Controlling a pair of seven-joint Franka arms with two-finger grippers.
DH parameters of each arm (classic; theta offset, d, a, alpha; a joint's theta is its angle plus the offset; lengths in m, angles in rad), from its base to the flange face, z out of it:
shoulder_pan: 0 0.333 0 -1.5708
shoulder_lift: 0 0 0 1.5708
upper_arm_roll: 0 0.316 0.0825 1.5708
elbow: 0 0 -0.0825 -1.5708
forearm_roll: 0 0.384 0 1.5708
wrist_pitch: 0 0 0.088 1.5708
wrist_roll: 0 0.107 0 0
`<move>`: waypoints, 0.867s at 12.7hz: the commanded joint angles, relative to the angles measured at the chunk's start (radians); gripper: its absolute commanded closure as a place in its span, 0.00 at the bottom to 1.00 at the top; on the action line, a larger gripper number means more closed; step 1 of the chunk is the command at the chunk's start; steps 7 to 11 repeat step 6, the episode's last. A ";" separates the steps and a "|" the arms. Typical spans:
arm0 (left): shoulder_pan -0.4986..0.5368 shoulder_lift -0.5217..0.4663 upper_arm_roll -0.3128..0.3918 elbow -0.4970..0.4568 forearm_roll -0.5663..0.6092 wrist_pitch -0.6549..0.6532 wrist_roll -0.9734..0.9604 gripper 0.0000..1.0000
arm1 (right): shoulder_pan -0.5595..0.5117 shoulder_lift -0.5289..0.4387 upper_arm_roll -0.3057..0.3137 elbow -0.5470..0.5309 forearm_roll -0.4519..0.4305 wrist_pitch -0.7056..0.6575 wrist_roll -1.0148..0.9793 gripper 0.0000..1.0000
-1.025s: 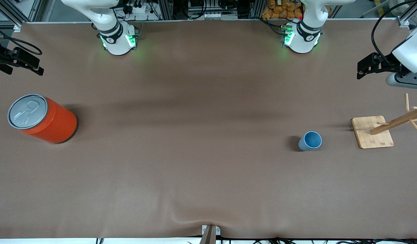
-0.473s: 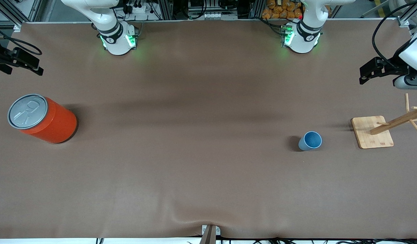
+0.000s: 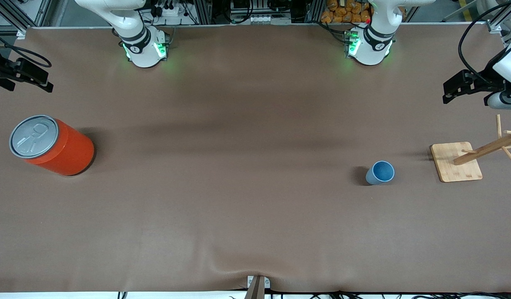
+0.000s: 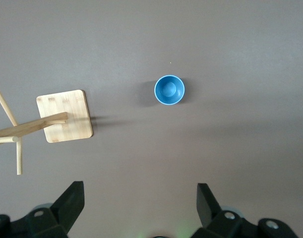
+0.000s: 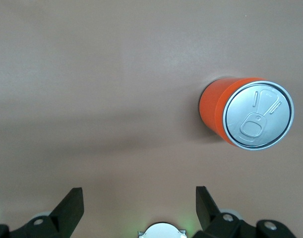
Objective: Flip cup
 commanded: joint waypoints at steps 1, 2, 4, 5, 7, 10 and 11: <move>0.005 -0.004 -0.003 0.015 -0.001 0.003 0.001 0.00 | -0.009 0.006 0.005 0.011 -0.009 -0.012 -0.016 0.00; 0.006 -0.005 -0.002 0.015 -0.009 0.003 0.000 0.00 | -0.010 0.006 0.005 0.013 -0.011 -0.025 -0.016 0.00; 0.008 -0.004 -0.002 0.015 -0.012 0.003 -0.002 0.00 | -0.010 0.006 0.005 0.013 -0.009 -0.023 -0.016 0.00; 0.008 -0.005 -0.002 0.015 -0.012 0.002 -0.002 0.00 | -0.010 0.006 0.005 0.013 -0.009 -0.025 -0.016 0.00; 0.008 -0.005 -0.002 0.013 -0.013 0.000 -0.002 0.00 | -0.012 0.006 0.005 0.013 -0.009 -0.025 -0.016 0.00; 0.008 -0.005 -0.002 0.013 -0.013 0.000 -0.002 0.00 | -0.012 0.006 0.005 0.013 -0.009 -0.025 -0.016 0.00; 0.008 -0.005 -0.002 0.013 -0.013 0.000 -0.002 0.00 | -0.012 0.006 0.005 0.013 -0.009 -0.025 -0.016 0.00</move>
